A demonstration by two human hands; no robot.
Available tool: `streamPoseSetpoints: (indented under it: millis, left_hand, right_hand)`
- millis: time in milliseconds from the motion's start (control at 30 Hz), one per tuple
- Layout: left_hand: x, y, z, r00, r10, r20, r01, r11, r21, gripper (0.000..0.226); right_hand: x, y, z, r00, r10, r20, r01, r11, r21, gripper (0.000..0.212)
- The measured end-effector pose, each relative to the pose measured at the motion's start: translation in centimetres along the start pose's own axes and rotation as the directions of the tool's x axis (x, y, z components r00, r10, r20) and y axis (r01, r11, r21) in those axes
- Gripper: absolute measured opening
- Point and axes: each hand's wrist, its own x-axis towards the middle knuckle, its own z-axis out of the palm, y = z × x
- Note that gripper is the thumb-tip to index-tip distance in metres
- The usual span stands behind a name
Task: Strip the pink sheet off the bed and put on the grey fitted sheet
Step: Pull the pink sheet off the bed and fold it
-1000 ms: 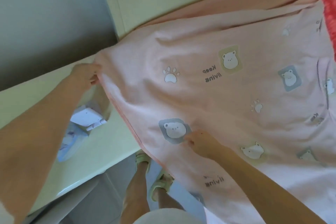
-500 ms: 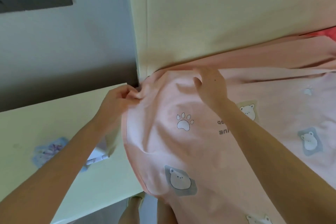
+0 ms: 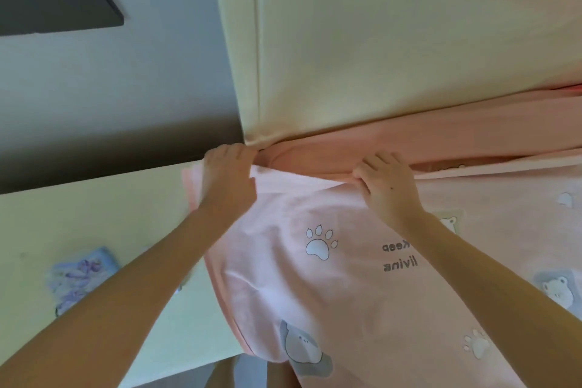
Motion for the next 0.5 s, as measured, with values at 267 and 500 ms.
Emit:
streamPoseSetpoints:
  millis: [267,500]
  left_hand:
    - [1.1,4.9,2.1,0.937,0.350,-0.008,-0.346,0.922,-0.176,0.009]
    - [0.6,1.2,0.0,0.947,-0.084,0.310,0.292,0.625,-0.724,0.020]
  right_hand:
    - [0.5,1.7,-2.5,0.995,0.099,-0.014,-0.092,0.964,0.251,0.018]
    - [0.1,4.7,-8.7,0.916,0.266,0.301,-0.400,0.683,0.611,0.021]
